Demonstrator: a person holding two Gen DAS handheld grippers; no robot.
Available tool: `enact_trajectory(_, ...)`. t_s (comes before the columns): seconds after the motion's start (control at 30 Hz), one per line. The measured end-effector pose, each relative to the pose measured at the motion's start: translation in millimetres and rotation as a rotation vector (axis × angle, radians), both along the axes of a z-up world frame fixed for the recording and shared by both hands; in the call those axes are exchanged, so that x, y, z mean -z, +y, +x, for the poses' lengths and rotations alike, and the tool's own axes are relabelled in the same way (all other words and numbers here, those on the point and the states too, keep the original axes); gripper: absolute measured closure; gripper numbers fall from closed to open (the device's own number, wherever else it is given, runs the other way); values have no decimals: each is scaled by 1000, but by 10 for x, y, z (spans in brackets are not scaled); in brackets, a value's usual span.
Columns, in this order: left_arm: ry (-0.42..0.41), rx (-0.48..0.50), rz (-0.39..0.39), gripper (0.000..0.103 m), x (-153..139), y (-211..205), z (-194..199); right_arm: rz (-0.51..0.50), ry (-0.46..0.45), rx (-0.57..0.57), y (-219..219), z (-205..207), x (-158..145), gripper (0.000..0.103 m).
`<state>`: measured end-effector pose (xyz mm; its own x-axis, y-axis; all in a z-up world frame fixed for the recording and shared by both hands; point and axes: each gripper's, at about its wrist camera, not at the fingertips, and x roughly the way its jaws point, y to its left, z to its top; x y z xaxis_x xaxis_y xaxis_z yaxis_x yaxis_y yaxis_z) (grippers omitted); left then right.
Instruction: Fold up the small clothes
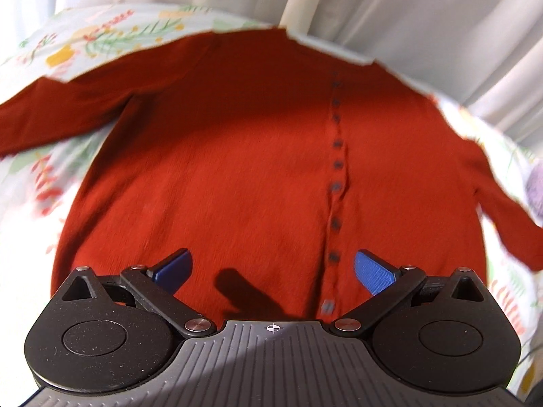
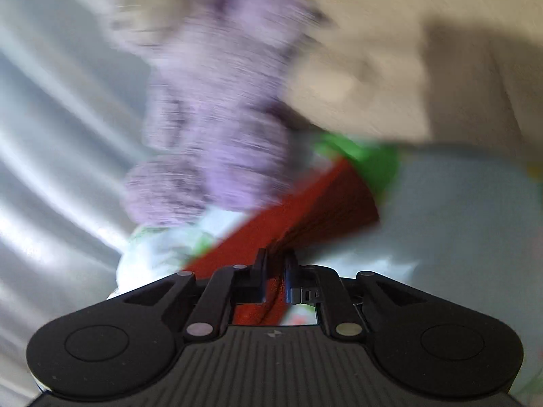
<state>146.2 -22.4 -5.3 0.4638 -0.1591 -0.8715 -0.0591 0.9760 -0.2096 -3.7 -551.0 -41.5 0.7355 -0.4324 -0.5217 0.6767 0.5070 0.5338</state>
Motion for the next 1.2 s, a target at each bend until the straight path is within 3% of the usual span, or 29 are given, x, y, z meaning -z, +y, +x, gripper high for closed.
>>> enact_trajectory(0.1, -57, -3, -79, 0, -29, 35, 167, -181, -124, -353, 759, 239, -494, 94)
enact_trajectory(0.2, -115, -2, -162, 0, 12, 84, 320, -286, -178, -758, 1626, 437, -697, 90)
enact_trajectory(0.23, -123, 3, -191, 0, 48, 101, 378, -296, -162, -864, 1875, 490, -686, 84)
enact_trajectory(0.27, -126, 3, -226, 0, 104, 131, 436, -298, -126, -935, 2081, 534, -645, 62)
enact_trajectory(0.3, -119, -1, -265, 0, 169, 170, 493, -311, -91, -967, 2255, 552, -575, 47)
enact_trajectory(0.37, -63, -41, -352, 0, 291, 229, 609, -325, -22, -978, 2444, 554, -405, 47)
enact_trajectory(0.47, -7, -54, -491, 10, 404, 253, 658, -221, 75, -932, 2408, 545, -178, 49)
enact_trajectory(0.57, -11, 21, -495, 17, 433, 141, 651, -85, 100, -869, 2296, 466, -13, 57)
enact_trajectory(0.63, 29, 49, -486, 38, 508, 79, 694, -30, 105, -841, 2211, 402, 72, 58)
enact_trajectory(0.77, 75, 41, -478, 58, 599, 16, 763, 39, 112, -814, 2177, 263, 196, 59)
enact_trajectory(0.8, 83, 41, -455, 70, 611, 4, 769, 49, 111, -811, 2177, 276, 232, 59)
enact_trajectory(0.83, 90, 28, -424, 89, 615, -6, 777, 59, 110, -808, 2165, 277, 246, 59)
enact_trajectory(0.87, 89, 20, -402, 95, 618, -16, 780, 69, 109, -804, 2158, 280, 258, 59)
enact_trajectory(0.97, 40, 57, -400, 98, 546, -24, 803, 87, 109, -796, 2147, 292, 285, 59)
enact_trajectory(1.07, -86, 101, -391, 98, 247, 44, 877, 89, 129, -788, 2137, 319, 326, 59)
enact_trajectory(1.13, -196, 102, -334, 98, -20, 166, 933, 78, 168, -773, 2123, 340, 353, 59)
enact_trajectory(1.2, -303, 82, -208, 98, -218, 301, 988, 57, 211, -750, 2097, 360, 376, 63)
